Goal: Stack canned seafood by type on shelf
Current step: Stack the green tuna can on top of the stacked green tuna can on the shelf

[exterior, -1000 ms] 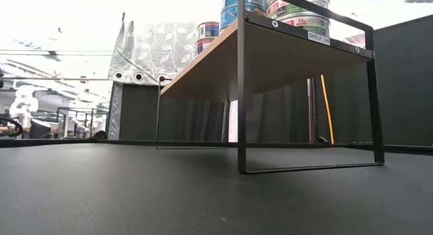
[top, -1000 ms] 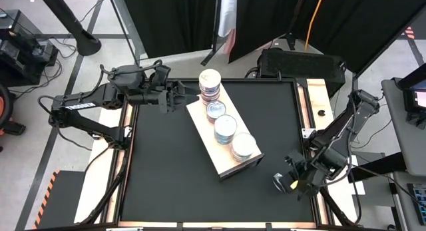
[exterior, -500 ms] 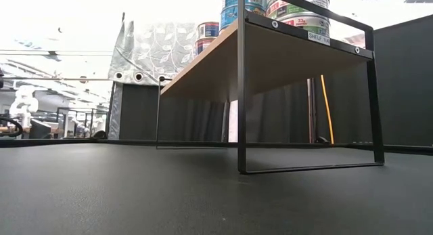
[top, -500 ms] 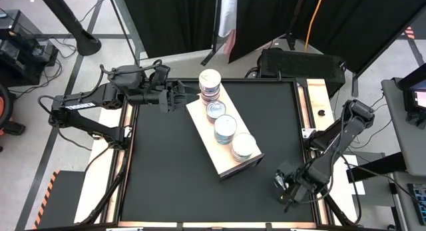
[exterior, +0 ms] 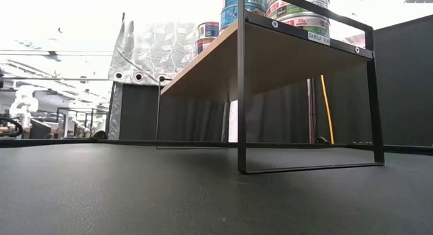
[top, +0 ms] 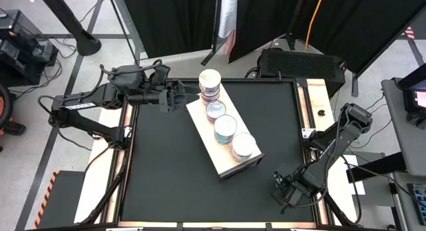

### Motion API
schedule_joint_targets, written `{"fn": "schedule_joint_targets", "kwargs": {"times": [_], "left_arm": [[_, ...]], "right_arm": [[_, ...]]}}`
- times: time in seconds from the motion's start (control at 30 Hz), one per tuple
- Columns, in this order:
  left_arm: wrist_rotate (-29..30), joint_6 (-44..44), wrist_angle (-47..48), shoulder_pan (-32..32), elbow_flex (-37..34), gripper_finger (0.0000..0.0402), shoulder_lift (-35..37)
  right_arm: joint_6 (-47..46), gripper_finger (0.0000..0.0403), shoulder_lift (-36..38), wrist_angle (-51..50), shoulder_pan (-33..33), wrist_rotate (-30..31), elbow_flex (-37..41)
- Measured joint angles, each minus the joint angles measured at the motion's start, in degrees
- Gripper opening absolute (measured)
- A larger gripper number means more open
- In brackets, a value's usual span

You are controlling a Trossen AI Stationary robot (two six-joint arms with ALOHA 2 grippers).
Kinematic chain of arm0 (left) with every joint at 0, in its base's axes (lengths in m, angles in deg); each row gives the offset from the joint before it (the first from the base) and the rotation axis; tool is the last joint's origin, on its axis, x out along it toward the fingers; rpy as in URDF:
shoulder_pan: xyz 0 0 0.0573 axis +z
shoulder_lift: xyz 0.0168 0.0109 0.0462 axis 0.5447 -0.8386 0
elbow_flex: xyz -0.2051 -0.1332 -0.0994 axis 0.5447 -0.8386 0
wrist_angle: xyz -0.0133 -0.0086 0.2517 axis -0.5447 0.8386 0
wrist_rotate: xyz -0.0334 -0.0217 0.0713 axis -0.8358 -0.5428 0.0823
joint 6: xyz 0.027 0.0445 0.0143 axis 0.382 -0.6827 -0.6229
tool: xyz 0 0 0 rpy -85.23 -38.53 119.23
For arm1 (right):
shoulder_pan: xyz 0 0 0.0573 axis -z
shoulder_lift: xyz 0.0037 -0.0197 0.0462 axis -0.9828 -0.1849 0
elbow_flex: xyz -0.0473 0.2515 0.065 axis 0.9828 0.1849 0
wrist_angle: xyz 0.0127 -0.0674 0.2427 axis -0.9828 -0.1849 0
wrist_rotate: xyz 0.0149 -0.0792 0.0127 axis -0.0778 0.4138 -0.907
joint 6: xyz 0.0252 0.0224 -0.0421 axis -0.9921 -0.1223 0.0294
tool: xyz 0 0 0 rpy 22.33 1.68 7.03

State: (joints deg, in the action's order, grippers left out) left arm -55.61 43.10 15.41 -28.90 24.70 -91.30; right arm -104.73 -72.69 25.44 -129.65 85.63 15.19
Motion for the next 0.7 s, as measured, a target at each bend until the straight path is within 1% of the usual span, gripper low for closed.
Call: {"fn": "schedule_joint_targets", "kwargs": {"times": [0.1, 0.17, 0.33, 0.4, 0.53, 0.7], "left_arm": [[0.0, -0.1, 0.0, 0.0, 0.0, 0.0335, 0.0], [0.0, -0.1, 0.0, 0.0, 0.0, 0.0335, 0.0], [0.0, -0.1, 0.0, 0.0, 0.0, 0.0335, 0.0], [0.0, -0.1, 0.0, 0.0, 0.0, 0.0335, 0.0], [0.0, -0.3, 0.0, 0.0, 0.0, 0.0335, 0.0], [0.0, -1.0, 0.0, 0.0, 0.0, 0.0335, 0.0]], "right_arm": [[0.9, 0.0123, 0.1, 0.1, 0.0, -0.7, 0.0], [0.9, 0.0105, 0.1, 0.5, 0.0, -1.2, -0.2], [0.1, 0.0104, 1.9, 0.7, 0.0, -3.7, -0.2], [-0.2, 0.0111, 3.2, -0.8, 0.0, -4.1, -2.2], [2.1, 0.012, 5.3, -4.2, -0.1, -2.7, -8.4], [9.4, 0.0113, 7.3, -3.6, -0.5, 0.2, -20.1]]}}
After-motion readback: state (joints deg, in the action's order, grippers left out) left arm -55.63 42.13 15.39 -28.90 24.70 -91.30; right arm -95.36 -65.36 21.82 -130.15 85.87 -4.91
